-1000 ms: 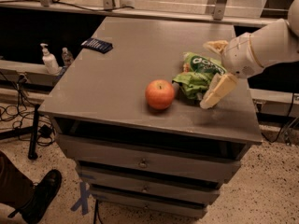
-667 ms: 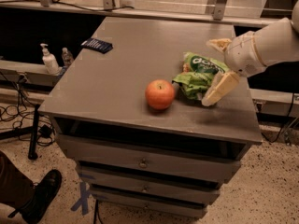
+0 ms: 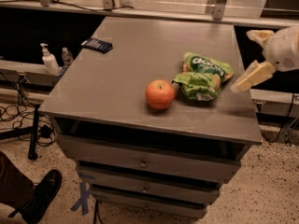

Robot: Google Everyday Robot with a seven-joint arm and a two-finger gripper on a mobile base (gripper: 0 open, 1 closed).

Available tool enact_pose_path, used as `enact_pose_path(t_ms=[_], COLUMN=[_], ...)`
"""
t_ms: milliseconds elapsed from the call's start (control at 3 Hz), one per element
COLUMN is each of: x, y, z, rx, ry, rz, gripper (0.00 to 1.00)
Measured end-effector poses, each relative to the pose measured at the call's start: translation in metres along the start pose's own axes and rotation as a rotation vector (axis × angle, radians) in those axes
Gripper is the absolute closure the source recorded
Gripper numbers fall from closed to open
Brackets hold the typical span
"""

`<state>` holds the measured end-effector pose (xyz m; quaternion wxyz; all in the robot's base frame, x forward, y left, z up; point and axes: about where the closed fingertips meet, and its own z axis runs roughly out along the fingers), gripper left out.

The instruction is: Move green rice chip bag near apple

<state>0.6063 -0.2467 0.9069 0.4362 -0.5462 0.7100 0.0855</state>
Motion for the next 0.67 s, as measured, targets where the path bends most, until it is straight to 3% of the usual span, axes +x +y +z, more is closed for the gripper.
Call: enact_pose_path(t_ms=[333,667], x=[0.0153,0.0153], y=[-0.0449,-0.0448], z=[-0.0517,-0.0516], rx=[0.132,0.132], ry=[0.004,0.004], rz=[0.040,0.040], gripper=[0.00,0.00])
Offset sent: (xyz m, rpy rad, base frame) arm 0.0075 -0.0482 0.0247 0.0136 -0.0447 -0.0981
